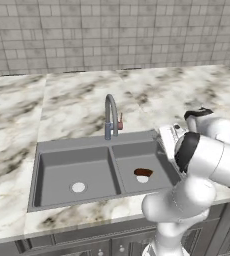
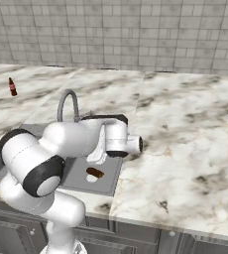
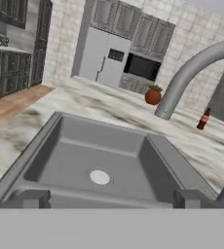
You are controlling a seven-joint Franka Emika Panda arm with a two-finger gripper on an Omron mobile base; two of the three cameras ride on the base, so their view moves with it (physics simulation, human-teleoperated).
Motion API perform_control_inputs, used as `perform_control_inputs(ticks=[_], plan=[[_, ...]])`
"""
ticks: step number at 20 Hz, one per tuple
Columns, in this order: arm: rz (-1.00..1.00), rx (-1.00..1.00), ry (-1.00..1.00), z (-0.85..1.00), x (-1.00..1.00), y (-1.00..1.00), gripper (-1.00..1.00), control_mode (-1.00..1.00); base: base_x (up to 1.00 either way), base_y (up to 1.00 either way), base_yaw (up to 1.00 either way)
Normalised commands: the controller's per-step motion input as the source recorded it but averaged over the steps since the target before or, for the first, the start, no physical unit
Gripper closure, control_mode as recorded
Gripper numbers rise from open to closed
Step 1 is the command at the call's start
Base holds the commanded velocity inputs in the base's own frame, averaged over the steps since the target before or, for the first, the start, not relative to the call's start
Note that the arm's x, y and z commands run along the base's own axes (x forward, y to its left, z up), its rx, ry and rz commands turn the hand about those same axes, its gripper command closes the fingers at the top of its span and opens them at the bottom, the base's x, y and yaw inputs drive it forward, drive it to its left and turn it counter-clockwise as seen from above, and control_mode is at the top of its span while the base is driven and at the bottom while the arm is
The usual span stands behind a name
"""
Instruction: Turn on the sink faucet. Then move the sweet potato from the counter to the sink. Turn off the sink. Move the vegetable from the sink to the pot next to the stove. Finally move the pot to the front right burner.
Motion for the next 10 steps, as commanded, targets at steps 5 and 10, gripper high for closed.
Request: perform_control_inputs(ticks=[5,10], plan=[[-0.07,-0.35,0.07,0.00,-0.43,0.11,-1.00,-1.00,0.00,0.00,0.00],[-0.10,-0.32,0.16,0.00,-0.11,0.02,-1.00,-1.00,0.00,0.00,0.00]])
